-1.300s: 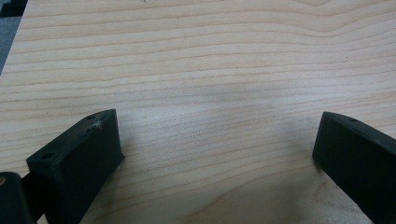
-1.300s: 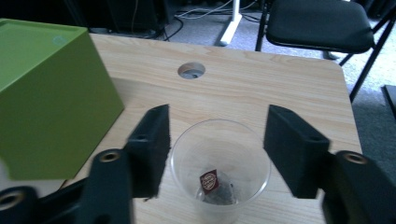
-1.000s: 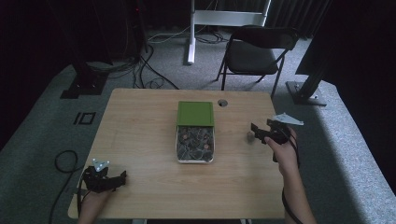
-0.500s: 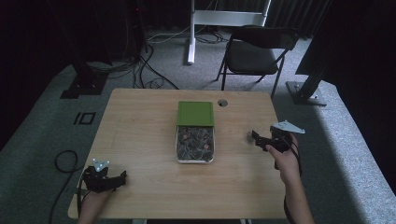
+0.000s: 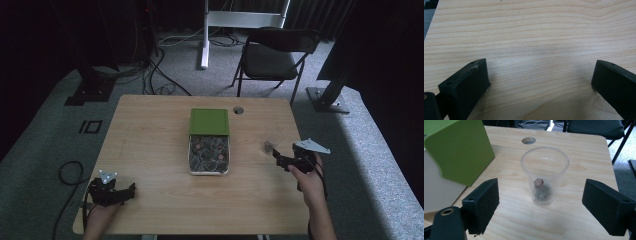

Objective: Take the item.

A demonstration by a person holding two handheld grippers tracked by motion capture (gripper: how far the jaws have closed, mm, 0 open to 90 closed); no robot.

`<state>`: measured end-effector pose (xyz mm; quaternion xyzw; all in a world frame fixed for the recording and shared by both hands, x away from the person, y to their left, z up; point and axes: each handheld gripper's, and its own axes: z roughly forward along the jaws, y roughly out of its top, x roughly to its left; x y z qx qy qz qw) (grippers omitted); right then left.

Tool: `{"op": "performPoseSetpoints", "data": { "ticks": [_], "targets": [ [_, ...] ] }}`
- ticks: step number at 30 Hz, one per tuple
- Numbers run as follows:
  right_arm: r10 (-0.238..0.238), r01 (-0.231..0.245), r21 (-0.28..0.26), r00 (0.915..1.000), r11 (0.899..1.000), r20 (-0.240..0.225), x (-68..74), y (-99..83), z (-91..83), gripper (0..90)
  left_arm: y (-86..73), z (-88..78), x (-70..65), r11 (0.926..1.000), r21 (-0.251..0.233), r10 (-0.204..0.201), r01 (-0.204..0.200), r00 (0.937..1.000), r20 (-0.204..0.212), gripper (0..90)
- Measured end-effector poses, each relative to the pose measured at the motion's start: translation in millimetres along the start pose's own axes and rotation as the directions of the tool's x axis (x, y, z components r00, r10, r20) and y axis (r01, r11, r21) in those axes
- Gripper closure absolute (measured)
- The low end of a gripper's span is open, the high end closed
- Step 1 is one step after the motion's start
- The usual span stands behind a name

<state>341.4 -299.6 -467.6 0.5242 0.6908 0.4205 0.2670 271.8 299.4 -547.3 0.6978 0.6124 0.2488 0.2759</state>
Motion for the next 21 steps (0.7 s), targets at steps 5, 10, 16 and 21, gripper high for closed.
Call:
{"op": "performPoseSetpoints", "data": {
  "ticks": [5, 10, 16, 21],
  "targets": [
    [0.015, -0.015, 0.007, 0.9999, 1.0, -0.007, -1.3, -12.9, -3.5, 13.9, 0.0, 0.0, 0.0, 1.0, 0.0, 0.0, 0.0, 1.0, 0.0, 1.7],
    [0.02, -0.02, 0.007, 0.9997, 1.0, -0.013, -0.4, -25.7, -5.0, 13.9, 0.0, 0.1, 0.0, 1.0, -0.001, 0.0, 0.0, 1.0, 0.0, 1.6],
    [0.01, -0.009, 0.023, 0.9998, 1.0, -0.014, -0.8, -41.0, -5.2, 13.8, 0.0, 0.1, 0.0, 1.0, -0.001, -0.001, 0.001, 1.0, 0.0, 1.7],
    [0.016, -0.015, 0.045, 0.9997, 0.999, -0.019, -1.3, -54.2, -4.0, 13.8, 0.0, 0.1, -0.1, 1.0, -0.001, -0.001, 0.001, 1.0, 0.0, 1.7]
  ]
}}
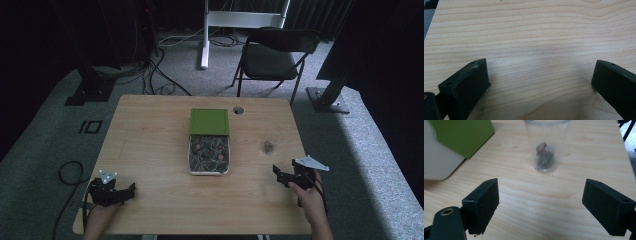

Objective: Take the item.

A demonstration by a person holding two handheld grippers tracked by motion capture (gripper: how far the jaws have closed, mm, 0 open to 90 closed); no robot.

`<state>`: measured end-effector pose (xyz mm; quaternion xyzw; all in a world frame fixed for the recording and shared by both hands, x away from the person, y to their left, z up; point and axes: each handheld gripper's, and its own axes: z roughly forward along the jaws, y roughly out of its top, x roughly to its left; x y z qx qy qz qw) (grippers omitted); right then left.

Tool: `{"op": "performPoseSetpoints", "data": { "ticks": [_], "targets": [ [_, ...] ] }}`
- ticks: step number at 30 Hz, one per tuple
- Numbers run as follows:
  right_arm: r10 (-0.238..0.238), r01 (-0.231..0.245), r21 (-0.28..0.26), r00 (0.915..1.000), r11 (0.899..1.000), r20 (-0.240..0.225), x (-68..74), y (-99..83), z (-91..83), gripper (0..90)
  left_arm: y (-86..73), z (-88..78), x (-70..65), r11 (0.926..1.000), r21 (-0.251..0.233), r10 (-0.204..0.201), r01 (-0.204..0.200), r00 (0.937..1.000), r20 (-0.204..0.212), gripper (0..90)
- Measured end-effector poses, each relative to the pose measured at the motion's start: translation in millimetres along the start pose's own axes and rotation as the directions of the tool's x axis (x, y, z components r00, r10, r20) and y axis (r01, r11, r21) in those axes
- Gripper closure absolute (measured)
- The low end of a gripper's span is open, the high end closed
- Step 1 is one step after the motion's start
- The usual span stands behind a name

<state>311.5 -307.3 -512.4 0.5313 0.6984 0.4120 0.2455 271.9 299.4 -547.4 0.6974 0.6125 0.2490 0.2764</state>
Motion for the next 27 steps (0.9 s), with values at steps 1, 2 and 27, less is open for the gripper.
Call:
{"op": "performPoseSetpoints", "data": {
  "ticks": [1, 2, 27],
  "targets": [
    [-0.001, 0.001, 0.005, 1.0, 1.0, 0.0, 0.0, -2.4, 0.2, 13.8, 0.0, 0.0, 0.0, 1.0, 0.0, 0.0, 0.0, 1.0, 0.0, 1.7],
    [-0.003, 0.003, 0.01, 1.0, 1.0, 0.0, -0.2, -4.7, 0.3, 13.9, 0.0, -0.1, 0.1, 1.0, 0.001, 0.002, -0.002, 1.0, 0.0, 1.7],
    [-0.04, 0.043, 0.108, 0.9989, 0.993, -0.022, -3.8, -40.8, -0.5, 13.8, 0.0, -0.1, 0.1, 1.0, 0.002, 0.002, -0.002, 1.0, 0.0, 1.7]
  ]
}}
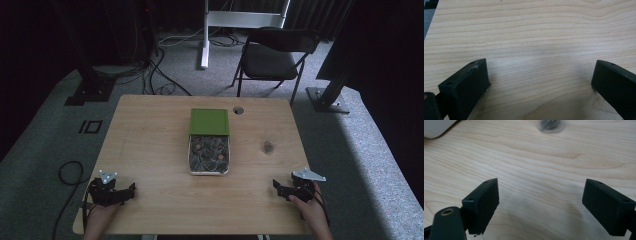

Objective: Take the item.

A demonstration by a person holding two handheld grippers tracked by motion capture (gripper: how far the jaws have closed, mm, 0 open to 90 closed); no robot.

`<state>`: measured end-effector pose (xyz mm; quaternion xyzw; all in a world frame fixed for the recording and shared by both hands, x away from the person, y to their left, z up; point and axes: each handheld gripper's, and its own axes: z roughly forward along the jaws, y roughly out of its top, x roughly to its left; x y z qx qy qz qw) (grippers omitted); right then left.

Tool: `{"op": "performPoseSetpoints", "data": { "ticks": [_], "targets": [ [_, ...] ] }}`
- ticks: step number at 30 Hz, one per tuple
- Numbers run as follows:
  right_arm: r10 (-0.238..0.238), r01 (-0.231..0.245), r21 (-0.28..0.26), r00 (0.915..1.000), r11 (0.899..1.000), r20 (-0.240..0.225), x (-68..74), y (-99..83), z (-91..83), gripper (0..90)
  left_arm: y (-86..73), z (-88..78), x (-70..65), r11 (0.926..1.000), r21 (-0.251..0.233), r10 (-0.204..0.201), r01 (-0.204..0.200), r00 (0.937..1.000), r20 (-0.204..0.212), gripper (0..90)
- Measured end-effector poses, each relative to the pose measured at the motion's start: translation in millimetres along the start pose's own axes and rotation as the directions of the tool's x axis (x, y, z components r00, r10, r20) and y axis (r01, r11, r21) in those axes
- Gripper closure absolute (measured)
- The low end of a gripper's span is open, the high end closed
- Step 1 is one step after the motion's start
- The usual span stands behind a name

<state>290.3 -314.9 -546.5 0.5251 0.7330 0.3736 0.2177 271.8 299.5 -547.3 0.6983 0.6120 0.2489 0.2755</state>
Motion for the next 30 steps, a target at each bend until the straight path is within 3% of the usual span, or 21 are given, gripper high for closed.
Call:
{"op": "performPoseSetpoints", "data": {
  "ticks": [10, 15, 24, 30],
  "targets": [
    [-0.05, 0.051, 0.045, 0.9986, 0.998, -0.018, 1.2, -6.6, -0.7, 13.9, 0.0, 0.0, 0.0, 1.0, 0.0, 0.0, 0.0, 1.0, 0.0, 1.7],
    [-0.115, 0.117, 0.076, 0.9927, 0.99, -0.037, 6.7, -7.5, 0.4, 13.5, 0.0, 0.0, 0.0, 1.0, 0.0, 0.0, 0.0, 1.0, 0.0, 1.7],
    [-0.113, 0.116, 0.079, 0.9929, 0.99, -0.038, 6.7, -7.4, 0.7, 12.8, 0.0, 0.0, 0.0, 1.0, 0.0, 0.0, 0.0, 1.0, 0.0, 1.6],
    [-0.114, 0.117, 0.079, 0.9928, 0.99, -0.039, 6.7, -7.4, 0.8, 12.6, 0.9, 0.6, -1.1, 0.9994, 0.002, -0.033, 0.033, 0.9989, -0.033, 1.7]
  ]
}}
